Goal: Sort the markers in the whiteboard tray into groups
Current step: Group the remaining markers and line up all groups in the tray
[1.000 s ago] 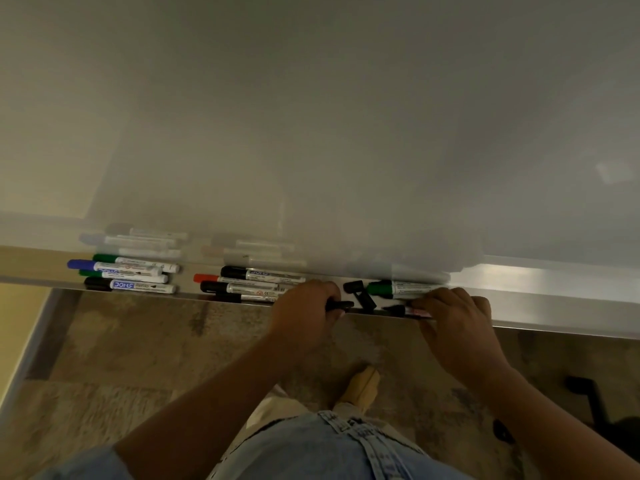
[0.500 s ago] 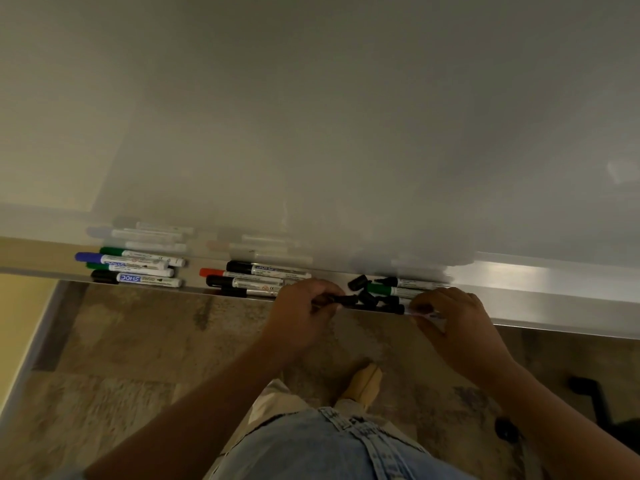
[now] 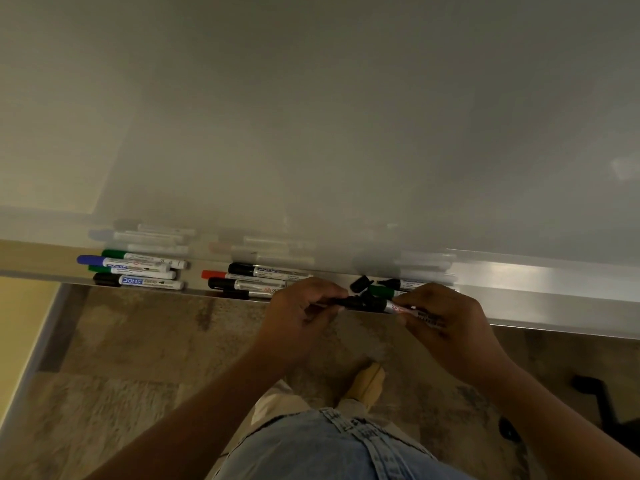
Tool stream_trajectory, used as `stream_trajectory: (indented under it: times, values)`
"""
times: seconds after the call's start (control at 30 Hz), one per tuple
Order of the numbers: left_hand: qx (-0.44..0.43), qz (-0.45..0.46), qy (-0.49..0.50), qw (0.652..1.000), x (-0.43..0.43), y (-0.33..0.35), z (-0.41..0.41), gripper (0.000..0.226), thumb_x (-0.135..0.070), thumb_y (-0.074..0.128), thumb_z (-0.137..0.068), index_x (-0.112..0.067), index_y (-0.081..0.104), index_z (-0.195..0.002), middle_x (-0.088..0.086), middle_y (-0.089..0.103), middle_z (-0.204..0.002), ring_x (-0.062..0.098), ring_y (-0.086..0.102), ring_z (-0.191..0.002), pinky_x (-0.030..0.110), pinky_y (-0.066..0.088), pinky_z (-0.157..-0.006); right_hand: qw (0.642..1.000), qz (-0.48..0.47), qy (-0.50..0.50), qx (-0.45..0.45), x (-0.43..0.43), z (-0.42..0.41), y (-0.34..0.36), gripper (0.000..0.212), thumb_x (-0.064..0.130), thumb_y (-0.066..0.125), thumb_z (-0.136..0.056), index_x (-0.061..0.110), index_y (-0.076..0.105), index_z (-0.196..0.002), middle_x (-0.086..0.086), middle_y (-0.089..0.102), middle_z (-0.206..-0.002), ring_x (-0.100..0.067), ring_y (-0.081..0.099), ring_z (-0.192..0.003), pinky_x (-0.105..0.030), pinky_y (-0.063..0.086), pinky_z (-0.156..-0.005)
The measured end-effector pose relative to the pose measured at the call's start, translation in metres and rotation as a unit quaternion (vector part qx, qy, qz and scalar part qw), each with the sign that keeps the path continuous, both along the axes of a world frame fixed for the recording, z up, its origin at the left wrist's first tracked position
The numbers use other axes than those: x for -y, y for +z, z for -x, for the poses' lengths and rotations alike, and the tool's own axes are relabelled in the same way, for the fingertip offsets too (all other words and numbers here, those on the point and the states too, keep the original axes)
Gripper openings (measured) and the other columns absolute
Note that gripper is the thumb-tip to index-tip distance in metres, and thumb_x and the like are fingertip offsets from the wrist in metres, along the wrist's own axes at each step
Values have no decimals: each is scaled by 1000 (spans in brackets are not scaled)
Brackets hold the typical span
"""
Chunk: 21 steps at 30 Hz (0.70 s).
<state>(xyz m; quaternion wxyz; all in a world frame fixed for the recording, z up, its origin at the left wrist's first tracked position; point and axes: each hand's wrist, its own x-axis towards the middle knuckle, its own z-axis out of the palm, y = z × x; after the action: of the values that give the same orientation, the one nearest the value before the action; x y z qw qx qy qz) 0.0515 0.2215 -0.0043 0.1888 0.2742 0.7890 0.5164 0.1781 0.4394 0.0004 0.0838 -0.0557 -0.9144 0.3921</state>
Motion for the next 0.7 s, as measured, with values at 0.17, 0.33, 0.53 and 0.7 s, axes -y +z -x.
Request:
stream_trajectory:
  times: [0.17, 0.33, 0.53, 0.7]
  values:
    - [-16, -12, -5, 1000, 1, 4, 3, 20, -2, 72, -81, -10, 73, -99, -3, 70, -95, 2, 66, -88, 13, 52, -77, 1000, 23, -3, -1, 1, 3, 6, 22, 25, 72, -84, 24, 72, -106, 19, 65, -99, 2, 63, -90, -10, 49, -73]
    - [-4, -22, -21, 1000, 1, 6, 5, 22, -3, 72, -81, -14, 73, -100, -9, 68, -95, 3, 65, -89, 14, 52, -77, 1000, 30, 6, 8, 1, 5, 10, 24, 17, 77, -80, 23, 73, -103, 18, 66, -97, 0, 64, -88, -19, 54, -70]
    - [45, -32, -79, 995, 1, 18, 5, 28, -6, 76, -78, -22, 74, -101, -14, 65, -85, 6, 65, -80, 12, 49, -69, 996, 74, 35, 25, 5, 6, 22, 28, 9, 79, -77, 22, 75, -101, 13, 69, -93, -8, 67, -82, -30, 56, -64]
    - [147, -83, -66, 983, 4, 34, 3, 23, -11, 77, -74, -13, 76, -97, -9, 72, -81, 12, 69, -73, 28, 58, -68, 992, 115, 31, 41, 8, 5, 50, 19, 16, 79, -78, 22, 77, -96, 11, 71, -87, -11, 68, -77, -36, 55, -62]
